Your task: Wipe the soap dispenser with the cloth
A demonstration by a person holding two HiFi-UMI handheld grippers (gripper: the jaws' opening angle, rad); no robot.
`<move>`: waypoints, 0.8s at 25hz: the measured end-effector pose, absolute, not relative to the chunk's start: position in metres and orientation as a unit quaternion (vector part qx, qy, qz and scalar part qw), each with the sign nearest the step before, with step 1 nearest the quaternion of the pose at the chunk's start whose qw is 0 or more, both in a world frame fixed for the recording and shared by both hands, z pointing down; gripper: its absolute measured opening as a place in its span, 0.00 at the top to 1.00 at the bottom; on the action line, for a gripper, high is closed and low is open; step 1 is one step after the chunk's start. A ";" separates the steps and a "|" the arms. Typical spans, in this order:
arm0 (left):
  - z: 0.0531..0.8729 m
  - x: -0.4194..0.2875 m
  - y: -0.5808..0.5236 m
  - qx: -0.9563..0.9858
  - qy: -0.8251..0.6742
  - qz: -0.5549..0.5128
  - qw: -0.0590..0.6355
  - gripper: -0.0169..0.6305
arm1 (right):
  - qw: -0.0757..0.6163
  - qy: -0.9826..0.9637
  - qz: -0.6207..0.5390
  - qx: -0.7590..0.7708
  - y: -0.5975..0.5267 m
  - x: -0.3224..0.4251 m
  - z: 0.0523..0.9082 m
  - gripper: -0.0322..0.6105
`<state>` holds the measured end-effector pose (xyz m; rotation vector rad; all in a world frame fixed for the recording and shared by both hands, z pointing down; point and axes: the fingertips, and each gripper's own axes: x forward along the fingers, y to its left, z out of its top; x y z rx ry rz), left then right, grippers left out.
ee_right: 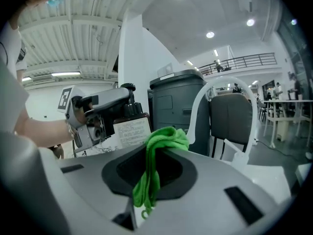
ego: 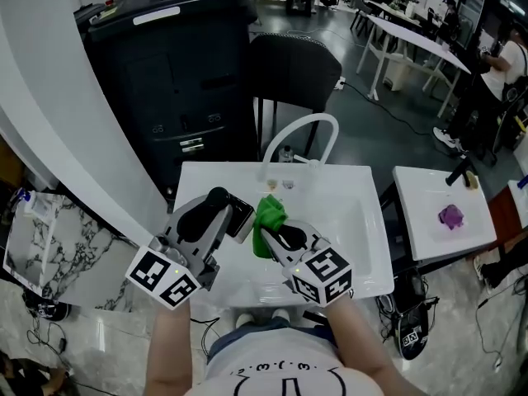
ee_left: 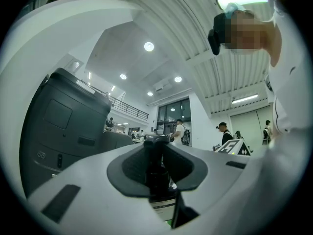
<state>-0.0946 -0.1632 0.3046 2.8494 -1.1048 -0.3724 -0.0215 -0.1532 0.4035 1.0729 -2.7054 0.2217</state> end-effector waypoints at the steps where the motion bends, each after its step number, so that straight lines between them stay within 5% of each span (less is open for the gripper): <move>1: 0.303 -0.094 -0.162 0.926 -0.356 -0.119 0.025 0.82 | 0.113 -0.926 0.068 0.354 -0.153 -0.020 0.401 0.87; 7: 0.292 -0.087 -0.135 0.951 -0.290 -0.099 -0.034 0.83 | 0.099 -0.967 0.017 0.235 -0.162 -0.005 0.369 0.87; 20: 0.285 -0.065 -0.118 0.969 -0.225 -0.061 -0.082 0.83 | 0.040 -0.989 0.119 -0.076 -0.120 -0.021 0.334 0.87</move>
